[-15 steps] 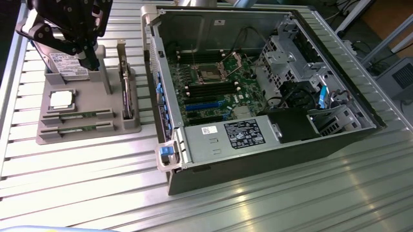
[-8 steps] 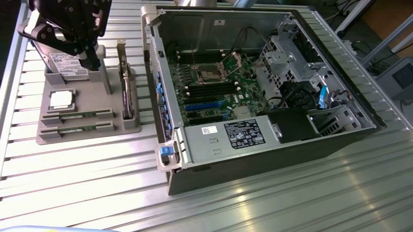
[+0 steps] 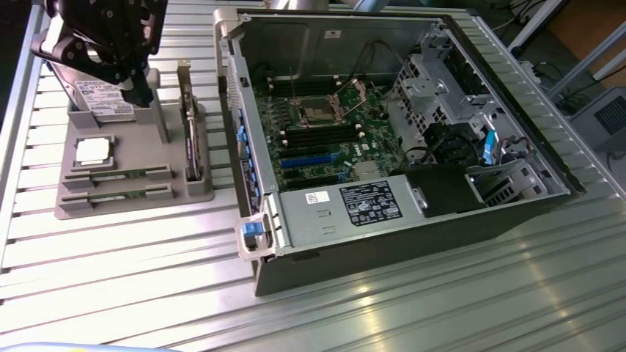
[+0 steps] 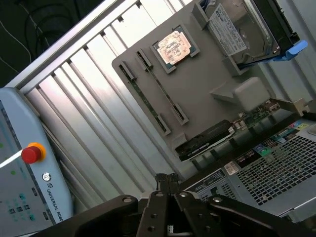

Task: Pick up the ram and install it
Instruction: 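Pick up the ram and move it above insertion slot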

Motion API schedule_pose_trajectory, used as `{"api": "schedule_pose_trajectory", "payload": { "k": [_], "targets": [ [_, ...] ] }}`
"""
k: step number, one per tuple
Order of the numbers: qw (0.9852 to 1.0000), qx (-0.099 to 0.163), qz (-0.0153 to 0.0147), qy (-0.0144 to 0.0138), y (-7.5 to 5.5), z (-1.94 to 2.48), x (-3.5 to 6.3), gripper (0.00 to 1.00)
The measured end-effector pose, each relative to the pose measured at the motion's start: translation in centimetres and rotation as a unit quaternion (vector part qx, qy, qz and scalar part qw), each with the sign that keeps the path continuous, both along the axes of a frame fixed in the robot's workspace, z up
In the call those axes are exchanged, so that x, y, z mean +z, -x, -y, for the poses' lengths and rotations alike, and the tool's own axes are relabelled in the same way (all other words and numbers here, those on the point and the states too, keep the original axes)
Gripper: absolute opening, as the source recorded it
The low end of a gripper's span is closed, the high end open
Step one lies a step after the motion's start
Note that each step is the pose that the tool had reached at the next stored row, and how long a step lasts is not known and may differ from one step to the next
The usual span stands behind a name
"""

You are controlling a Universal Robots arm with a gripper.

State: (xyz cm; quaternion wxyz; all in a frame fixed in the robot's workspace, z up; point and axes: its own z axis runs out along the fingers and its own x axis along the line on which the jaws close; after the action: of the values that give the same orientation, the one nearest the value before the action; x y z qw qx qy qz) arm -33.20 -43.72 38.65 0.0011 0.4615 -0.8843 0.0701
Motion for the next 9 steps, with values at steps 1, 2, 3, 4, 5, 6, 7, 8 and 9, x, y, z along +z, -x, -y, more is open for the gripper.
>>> {"api": "schedule_pose_trajectory", "payload": {
  "k": [1,2,3,4,5,6,7,8,9],
  "targets": [
    [1.0,0.005,0.0,0.0,0.0,0.0,0.0,0.1],
    [1.0,0.009,0.0,0.0,0.0,0.0,0.0,0.1],
    [0.9999,0.012,0.0,0.0,0.0,0.0,0.0,0.1],
    [0.9998,0.018,0.0,0.0,0.0,0.0,0.0,0.1],
    [0.9998,0.022,0.0,0.0,0.0,0.0,0.0,0.1],
    [0.9997,0.024,0.0,0.0,0.0,0.0,0.0,0.1],
    [0.9996,0.027,0.0,0.0,0.0,0.0,0.0,0.1],
    [0.9996,0.029,0.0,0.0,0.0,0.0,0.0,0.1],
    [0.9995,0.033,0.0,0.0,0.0,0.0,0.0,0.1]
  ]
}}
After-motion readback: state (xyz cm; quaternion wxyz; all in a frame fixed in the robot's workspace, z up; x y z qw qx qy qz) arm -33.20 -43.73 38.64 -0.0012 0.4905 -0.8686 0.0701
